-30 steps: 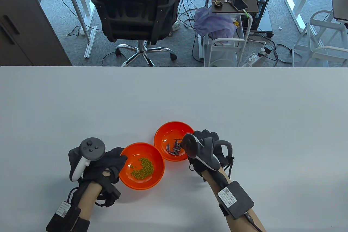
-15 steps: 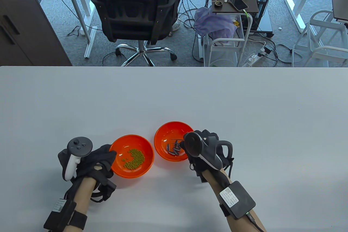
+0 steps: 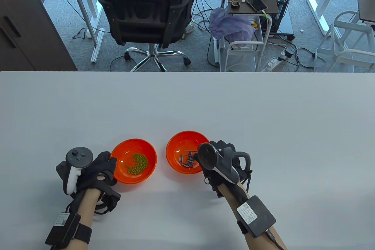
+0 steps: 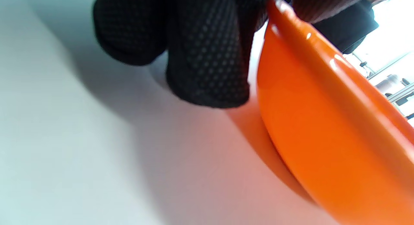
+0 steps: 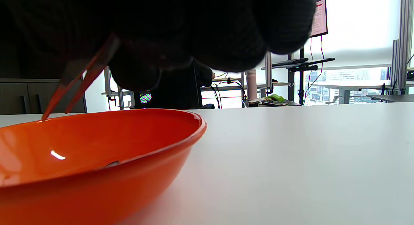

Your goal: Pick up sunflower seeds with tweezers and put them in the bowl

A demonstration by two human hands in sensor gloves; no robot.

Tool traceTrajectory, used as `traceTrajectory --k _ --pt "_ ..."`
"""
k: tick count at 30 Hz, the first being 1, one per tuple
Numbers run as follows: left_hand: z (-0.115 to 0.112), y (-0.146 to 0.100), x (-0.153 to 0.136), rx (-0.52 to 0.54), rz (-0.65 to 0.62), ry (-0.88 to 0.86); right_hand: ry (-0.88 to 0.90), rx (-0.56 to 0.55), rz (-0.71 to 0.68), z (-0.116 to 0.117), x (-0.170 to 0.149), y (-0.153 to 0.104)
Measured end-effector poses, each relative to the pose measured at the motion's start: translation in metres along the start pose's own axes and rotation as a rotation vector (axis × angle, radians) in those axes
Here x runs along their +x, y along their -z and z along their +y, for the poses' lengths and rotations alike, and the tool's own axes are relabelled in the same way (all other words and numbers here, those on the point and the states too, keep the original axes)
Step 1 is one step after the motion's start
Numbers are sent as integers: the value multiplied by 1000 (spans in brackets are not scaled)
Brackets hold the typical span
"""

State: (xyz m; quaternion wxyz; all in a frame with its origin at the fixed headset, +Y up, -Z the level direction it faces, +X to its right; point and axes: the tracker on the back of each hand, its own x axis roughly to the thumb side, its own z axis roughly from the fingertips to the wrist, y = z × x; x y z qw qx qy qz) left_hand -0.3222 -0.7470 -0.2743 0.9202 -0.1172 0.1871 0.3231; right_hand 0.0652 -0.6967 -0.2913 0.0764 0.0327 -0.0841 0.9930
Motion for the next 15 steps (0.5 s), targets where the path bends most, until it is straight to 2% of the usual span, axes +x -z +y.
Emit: traceTrajectory --k 5,10,15 --pt "10 -20 24 165 -123 214 14 10 17 -1 -6 1" --pt "9 -43 47 225 -277 286 25 20 33 -6 -13 1" --pt "-4 -59 68 227 -427 388 50 -52 69 -15 -30 1"
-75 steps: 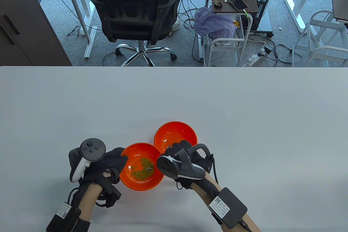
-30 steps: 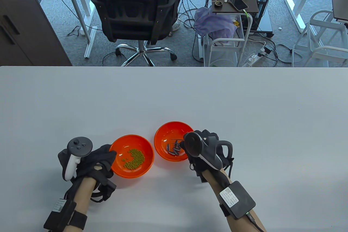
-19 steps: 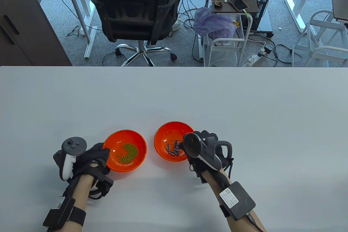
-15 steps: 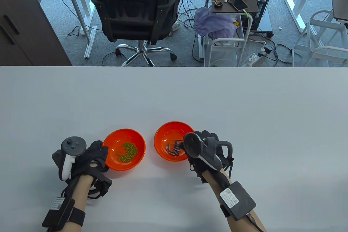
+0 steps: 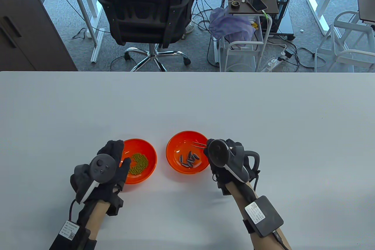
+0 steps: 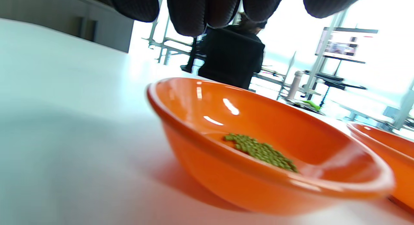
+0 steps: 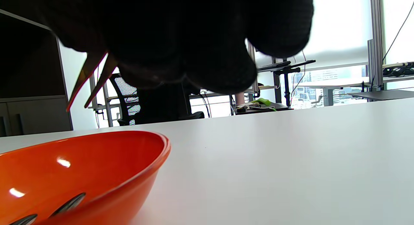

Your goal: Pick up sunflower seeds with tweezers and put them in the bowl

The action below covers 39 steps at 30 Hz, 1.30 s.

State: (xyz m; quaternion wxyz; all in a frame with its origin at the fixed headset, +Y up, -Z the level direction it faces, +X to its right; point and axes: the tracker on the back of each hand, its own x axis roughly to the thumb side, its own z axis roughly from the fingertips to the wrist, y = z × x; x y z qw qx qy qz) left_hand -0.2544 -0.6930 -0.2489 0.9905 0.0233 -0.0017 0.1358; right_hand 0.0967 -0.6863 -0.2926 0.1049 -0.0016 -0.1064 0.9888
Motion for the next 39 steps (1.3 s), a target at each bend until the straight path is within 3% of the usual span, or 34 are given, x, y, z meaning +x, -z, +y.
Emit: traceTrajectory --k 4,10,13,27,39 --pt "-6 -3 17 -42 -83 52 1 -58 81 -7 -29 1" --pt "-15 -4 27 -96 -119 46 6 48 207 1 -84 -1" --pt "-17 -4 29 -92 -132 77 -44 65 193 12 -97 -6" --pt "-27 -3 29 -137 -126 107 -295 210 113 46 -89 -12" --pt "-26 -3 28 -147 -112 122 -429 286 87 54 -82 -13"
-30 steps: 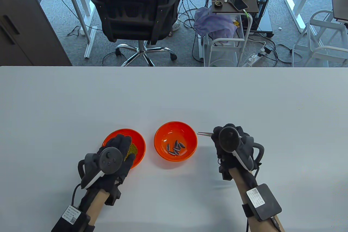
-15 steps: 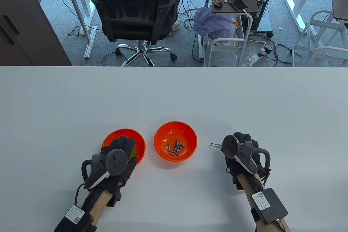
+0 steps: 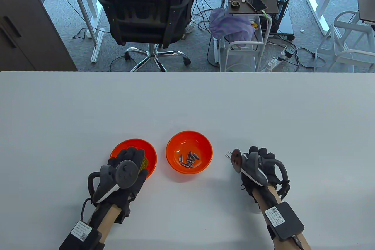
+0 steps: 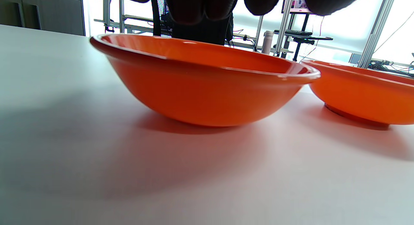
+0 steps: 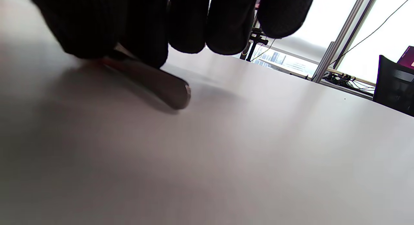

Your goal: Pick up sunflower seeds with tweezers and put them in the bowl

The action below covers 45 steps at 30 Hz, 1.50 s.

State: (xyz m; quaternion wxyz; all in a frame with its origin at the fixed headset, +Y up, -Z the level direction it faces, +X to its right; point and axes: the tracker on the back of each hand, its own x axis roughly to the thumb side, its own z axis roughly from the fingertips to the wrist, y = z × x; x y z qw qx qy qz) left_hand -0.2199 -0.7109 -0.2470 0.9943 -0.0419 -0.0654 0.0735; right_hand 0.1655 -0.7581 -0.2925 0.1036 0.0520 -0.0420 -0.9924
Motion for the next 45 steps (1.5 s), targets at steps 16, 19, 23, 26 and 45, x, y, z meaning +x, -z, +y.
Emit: traceTrajectory --k 16,19,23,26,45 --pt "-1 0 -4 35 44 8 235 -22 -133 -16 18 -25" --pt "-1 0 -3 40 47 7 225 -44 -122 -18 18 -28" --pt "-1 1 -3 45 45 13 236 -69 -125 -17 18 -28" --pt "-2 2 -2 48 46 20 240 -95 -127 -18 17 -28" --pt "-4 3 0 43 49 43 180 -129 -77 -20 8 -26"
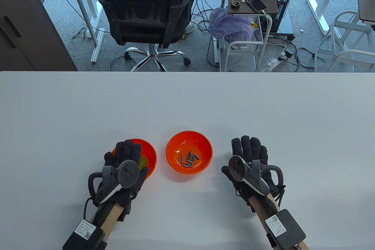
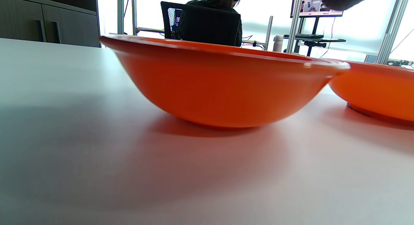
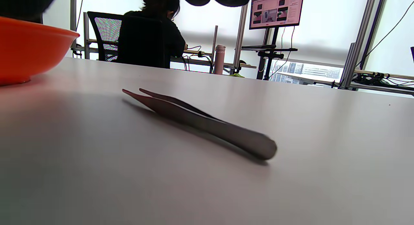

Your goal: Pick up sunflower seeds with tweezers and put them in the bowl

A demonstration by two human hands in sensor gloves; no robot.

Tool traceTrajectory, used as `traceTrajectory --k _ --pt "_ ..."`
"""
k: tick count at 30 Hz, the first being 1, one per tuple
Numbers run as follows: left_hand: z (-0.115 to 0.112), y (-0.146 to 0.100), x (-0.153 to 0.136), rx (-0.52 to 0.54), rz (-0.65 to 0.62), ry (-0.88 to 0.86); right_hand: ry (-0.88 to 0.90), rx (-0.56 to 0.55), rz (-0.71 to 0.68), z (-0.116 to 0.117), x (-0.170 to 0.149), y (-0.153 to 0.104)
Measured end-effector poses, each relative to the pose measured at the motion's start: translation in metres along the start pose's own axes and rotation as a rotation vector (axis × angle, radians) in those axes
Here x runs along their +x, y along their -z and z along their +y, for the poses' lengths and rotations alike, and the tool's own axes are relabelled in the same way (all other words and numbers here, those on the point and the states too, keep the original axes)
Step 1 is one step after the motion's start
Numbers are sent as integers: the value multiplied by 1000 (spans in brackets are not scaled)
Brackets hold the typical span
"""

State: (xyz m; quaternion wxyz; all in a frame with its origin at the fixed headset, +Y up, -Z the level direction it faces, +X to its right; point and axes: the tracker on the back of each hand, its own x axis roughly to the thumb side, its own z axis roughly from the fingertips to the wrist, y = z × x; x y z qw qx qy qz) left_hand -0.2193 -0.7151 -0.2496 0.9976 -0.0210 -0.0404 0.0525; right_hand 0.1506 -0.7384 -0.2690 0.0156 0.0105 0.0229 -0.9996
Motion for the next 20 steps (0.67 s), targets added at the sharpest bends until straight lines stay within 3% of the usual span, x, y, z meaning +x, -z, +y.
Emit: traceTrajectory --k 20 --pt "-2 0 2 2 -9 6 -33 43 10 -1 1 -2"
